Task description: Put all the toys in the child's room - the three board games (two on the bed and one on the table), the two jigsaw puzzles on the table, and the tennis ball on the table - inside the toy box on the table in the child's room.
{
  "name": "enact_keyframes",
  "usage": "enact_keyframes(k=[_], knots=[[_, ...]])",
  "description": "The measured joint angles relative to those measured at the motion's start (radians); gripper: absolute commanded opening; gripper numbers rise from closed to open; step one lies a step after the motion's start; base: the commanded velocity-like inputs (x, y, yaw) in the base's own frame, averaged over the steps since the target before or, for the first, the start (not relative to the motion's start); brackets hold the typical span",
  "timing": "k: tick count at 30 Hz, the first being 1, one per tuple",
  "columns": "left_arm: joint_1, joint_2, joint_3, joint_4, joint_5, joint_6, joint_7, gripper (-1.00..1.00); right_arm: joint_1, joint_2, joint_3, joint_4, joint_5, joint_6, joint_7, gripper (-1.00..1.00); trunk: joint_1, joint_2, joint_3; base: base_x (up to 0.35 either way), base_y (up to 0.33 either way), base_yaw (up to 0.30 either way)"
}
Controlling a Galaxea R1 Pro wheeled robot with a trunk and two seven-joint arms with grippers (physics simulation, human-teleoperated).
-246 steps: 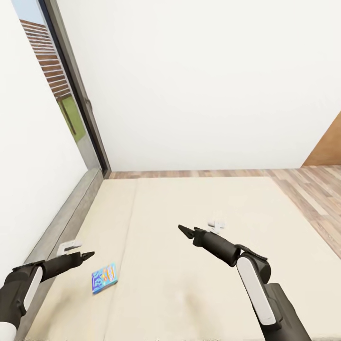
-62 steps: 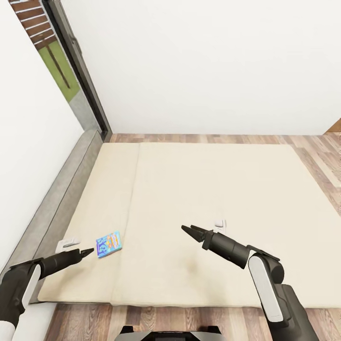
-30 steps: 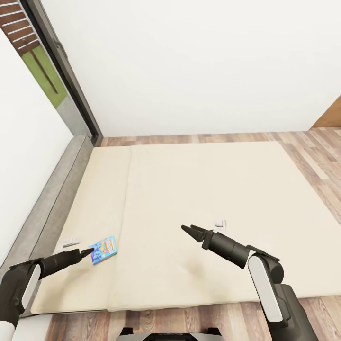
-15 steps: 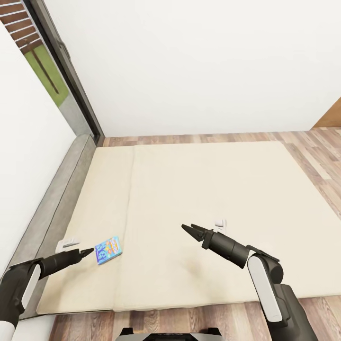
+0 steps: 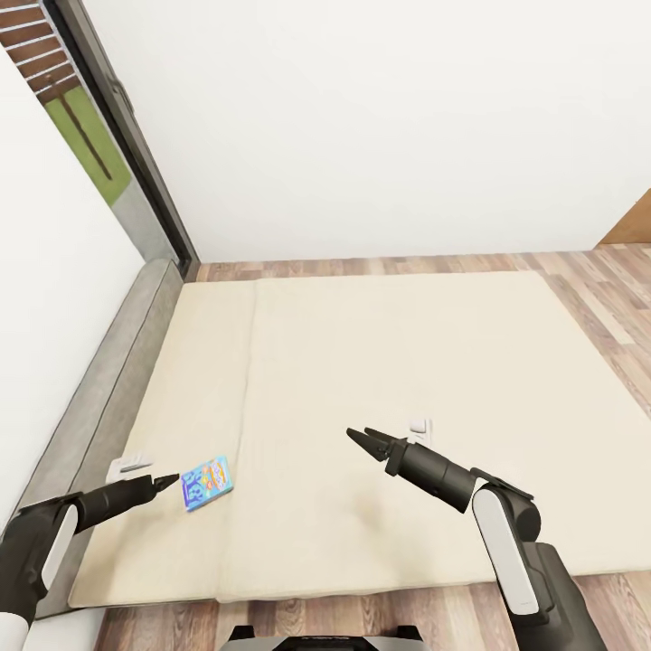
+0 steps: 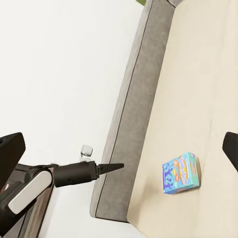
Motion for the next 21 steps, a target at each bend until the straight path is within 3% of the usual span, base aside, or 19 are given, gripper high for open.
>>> enact_keyframes(k=[14, 20, 21], knots=[[-0.003, -0.008, -0.007, 0.001, -0.007, 0.007, 0.034, 1.00, 0.000, 0.001, 0.001, 0.001, 0.001, -0.002, -0.001, 1.00, 0.000, 0.000, 0.000, 0.007, 0.001, 0.000], [-0.081, -0.025, -0.011, 0.036, -0.008, 0.016, 0.159, 1.00, 0.000, 0.002, 0.002, 0.000, 0.005, -0.003, -0.007, 1.00, 0.000, 0.000, 0.000, 0.000, 0.000, 0.000], [-0.116, -0.031, -0.013, 0.072, -0.008, 0.016, 0.210, 1.00, 0.000, 0.002, 0.002, 0.000, 0.006, -0.003, -0.011, 1.00, 0.000, 0.000, 0.000, 0.000, 0.000, 0.000]])
